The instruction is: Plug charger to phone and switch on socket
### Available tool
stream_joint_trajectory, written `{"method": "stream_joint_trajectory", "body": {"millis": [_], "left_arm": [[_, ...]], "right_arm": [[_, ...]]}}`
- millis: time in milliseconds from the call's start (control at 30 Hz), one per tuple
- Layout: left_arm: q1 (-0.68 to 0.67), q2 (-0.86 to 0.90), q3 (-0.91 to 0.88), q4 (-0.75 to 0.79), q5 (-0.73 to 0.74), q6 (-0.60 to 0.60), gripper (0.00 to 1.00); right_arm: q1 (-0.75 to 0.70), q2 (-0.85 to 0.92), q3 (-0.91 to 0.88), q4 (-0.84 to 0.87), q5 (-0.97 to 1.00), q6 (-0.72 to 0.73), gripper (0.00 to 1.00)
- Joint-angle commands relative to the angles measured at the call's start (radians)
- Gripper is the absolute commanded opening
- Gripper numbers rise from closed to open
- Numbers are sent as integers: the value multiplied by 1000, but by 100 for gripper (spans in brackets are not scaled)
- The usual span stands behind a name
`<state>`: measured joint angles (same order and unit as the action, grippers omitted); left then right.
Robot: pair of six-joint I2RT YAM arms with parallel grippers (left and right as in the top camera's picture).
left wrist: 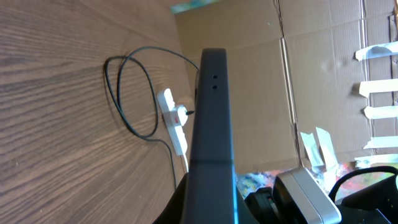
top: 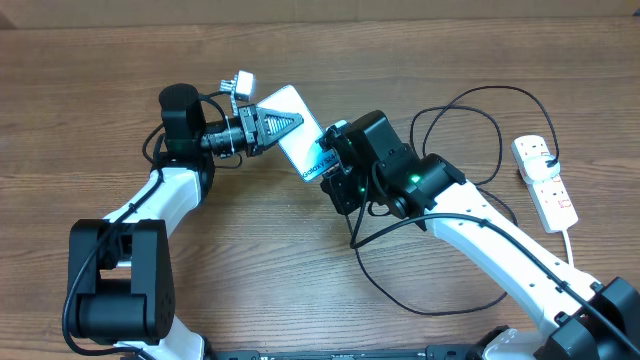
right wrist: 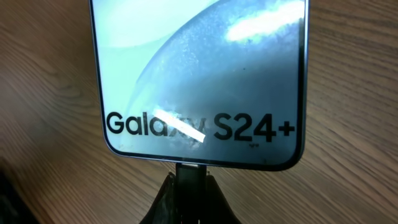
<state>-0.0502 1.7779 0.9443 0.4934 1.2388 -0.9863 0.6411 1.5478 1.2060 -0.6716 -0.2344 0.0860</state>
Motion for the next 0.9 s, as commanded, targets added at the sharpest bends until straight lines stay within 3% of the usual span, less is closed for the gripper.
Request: {"method": "stream_joint_trajectory", "body": {"millis": [0,267,367,467,600,700,767,867], "left_arm": [[-73,1,-20,-19,166,49,4],[-75,1,-20,-20,174,52,4],[-74,0,-20,-20,150,53,4],[-74,0,-20,-20,109,52,4],[-75,1,-20,-27,41,37,4],[-77,0,-20,-37,-30,-13,4],[-90,0,-20,-49,-107,-64,4],[-135,0,-19,-51,-249,-186,4]], "right_arm": [[6,-6,59,146,-85,23,4],[0,-7,59,148,-103,47,5],[0,-11,59,64,-104,49,21],[-1,-24,60,14,-103,49,29],[-12,-79,64,-17,-99,49,51],[-41,-138,101,-98,-96,49,61],[-72,-183,141,-181,-89,49,79],[-135,-260,212,-327,-64,49,89]]}}
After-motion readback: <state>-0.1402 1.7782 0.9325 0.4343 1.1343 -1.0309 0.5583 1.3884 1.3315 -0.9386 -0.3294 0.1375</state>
